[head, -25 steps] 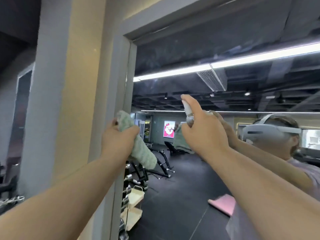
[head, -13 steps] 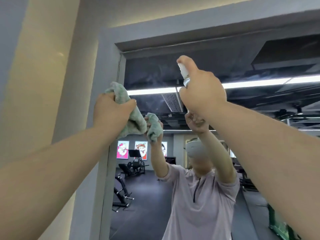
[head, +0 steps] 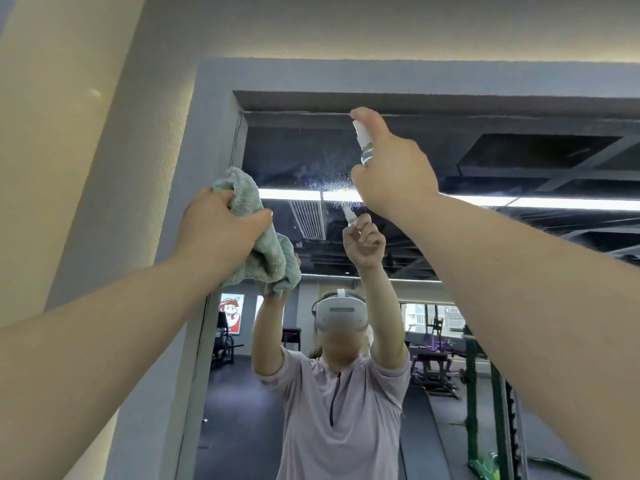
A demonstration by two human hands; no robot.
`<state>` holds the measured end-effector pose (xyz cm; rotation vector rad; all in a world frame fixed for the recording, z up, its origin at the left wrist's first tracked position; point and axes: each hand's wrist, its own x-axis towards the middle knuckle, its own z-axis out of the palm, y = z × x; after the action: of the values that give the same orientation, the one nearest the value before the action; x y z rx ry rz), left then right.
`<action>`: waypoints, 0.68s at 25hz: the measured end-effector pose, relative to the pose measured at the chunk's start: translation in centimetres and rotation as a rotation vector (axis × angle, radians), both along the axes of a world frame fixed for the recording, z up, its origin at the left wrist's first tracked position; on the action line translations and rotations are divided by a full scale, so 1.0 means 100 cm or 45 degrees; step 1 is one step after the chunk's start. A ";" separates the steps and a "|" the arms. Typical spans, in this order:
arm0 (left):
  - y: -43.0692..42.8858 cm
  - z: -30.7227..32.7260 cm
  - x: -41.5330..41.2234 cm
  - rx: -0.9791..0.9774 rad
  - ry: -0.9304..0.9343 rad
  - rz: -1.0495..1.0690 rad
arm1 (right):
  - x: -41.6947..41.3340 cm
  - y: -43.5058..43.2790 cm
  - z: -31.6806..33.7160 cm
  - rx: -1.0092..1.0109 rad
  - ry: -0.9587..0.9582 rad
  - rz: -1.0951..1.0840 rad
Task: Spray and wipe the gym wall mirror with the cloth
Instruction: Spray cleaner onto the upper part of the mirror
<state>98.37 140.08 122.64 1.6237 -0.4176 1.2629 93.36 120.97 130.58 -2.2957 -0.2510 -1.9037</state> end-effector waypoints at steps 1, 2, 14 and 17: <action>0.000 0.001 0.002 0.026 0.005 0.001 | -0.002 -0.003 -0.002 -0.004 0.004 -0.009; 0.000 0.001 0.004 0.061 0.010 0.006 | -0.003 -0.006 -0.003 -0.002 0.000 -0.020; -0.039 -0.002 0.008 0.222 -0.020 -0.016 | -0.011 -0.065 -0.023 0.172 -0.055 -0.122; -0.061 -0.003 0.006 0.255 -0.029 -0.030 | -0.016 -0.091 -0.029 0.233 -0.053 -0.112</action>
<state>98.92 133.95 122.37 1.7677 -0.5917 1.2550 91.75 111.88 127.64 -2.1828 0.0194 -1.9286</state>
